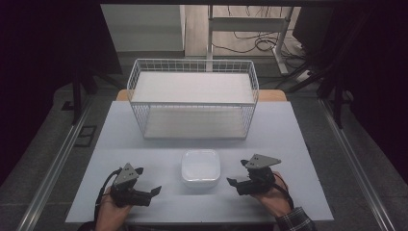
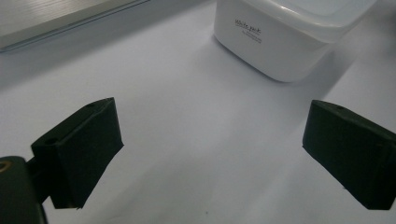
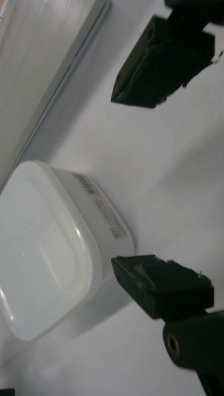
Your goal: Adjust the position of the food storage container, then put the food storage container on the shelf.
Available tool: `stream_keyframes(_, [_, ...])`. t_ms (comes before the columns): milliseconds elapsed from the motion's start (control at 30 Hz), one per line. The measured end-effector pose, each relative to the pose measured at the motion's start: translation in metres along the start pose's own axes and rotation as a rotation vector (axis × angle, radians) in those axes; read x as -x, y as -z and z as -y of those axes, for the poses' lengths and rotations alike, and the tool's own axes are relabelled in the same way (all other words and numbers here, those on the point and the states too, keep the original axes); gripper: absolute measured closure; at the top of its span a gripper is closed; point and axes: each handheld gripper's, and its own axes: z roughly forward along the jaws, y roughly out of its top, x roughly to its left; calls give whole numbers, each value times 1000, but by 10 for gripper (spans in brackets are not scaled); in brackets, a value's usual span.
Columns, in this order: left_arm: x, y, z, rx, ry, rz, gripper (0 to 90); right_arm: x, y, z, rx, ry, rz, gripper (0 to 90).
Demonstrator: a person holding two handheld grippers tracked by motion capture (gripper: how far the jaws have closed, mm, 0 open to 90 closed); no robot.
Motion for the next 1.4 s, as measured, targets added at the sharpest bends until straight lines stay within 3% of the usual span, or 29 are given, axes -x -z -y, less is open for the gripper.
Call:
stream_keyframes(200, [-1,1,-1,18,26,29,42,0,-3,3,-9,4,8,62])
stream_keyframes(700, [0,-5,-11,21,32,77,32,0,-7,-4,24,-15,-19,43])
stream_keyframes(933, [6,-14,-28,19,23,182,35,1,-9,-10,35,-12,-18,42])
stream_keyframes(1033, [7,-17,-35,31,33,203,44,2,-10,-12,47,-29,-25,42])
stream_keyframes(1300, [7,-32,-48,33,33,205,64,0,-17,-23,59,-58,-60,37])
stream_keyframes(1400, [8,-45,-57,28,24,202,65,-1,-24,-29,49,-62,-69,30])
